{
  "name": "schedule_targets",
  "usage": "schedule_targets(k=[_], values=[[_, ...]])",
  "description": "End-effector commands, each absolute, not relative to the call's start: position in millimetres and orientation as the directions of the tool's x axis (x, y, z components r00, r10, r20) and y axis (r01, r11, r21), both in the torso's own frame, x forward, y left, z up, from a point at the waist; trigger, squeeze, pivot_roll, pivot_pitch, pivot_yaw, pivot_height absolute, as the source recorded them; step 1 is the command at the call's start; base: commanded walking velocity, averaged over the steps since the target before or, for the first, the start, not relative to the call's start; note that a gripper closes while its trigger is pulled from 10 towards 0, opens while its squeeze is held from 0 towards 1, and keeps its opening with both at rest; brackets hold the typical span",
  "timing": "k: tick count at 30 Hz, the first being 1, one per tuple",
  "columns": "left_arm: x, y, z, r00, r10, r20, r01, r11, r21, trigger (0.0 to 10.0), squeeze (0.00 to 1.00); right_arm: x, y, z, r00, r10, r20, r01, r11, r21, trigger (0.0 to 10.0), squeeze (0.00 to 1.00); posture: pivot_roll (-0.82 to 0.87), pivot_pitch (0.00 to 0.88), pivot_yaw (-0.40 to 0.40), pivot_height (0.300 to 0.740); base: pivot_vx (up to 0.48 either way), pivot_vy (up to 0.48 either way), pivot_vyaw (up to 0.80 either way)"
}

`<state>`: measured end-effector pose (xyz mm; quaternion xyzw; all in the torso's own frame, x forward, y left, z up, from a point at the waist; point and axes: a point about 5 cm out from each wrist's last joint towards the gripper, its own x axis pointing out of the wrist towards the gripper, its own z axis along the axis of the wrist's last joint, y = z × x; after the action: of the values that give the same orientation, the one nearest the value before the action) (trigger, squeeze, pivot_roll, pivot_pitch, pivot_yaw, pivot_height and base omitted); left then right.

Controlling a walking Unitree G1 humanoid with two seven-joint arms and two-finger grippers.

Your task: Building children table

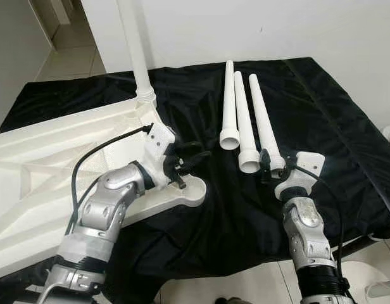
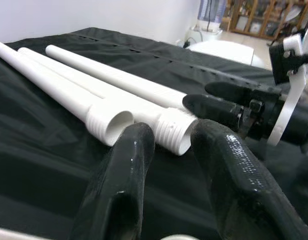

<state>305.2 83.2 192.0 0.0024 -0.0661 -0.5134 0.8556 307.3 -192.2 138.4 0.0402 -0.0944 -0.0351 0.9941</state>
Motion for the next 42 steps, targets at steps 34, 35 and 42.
schedule_targets(k=[34,35,42], values=[[331.0,85.6,203.9,0.674,-0.727,0.129,0.717,0.686,0.124,10.0,0.0,324.7,-193.7,112.3,1.0,-0.001,0.009,0.0,0.997,0.078,10.0,0.0,-0.02,0.071,-0.03,0.74,0.0,0.0,0.0],[331.0,85.6,203.9,0.674,-0.727,0.129,0.717,0.686,0.124,10.0,0.0,324.7,-193.7,112.3,1.0,-0.001,0.009,0.0,0.997,0.078,10.0,0.0,-0.02,0.071,-0.03,0.74,0.0,0.0,0.0],[333.3,91.0,209.4,0.699,-0.697,0.16,0.681,0.717,0.148,10.0,0.0,325.6,-189.2,105.3,0.999,0.038,-0.027,-0.035,0.996,0.085,0.0,0.0,0.01,0.08,-0.049,0.74,0.0,0.0,0.0]])
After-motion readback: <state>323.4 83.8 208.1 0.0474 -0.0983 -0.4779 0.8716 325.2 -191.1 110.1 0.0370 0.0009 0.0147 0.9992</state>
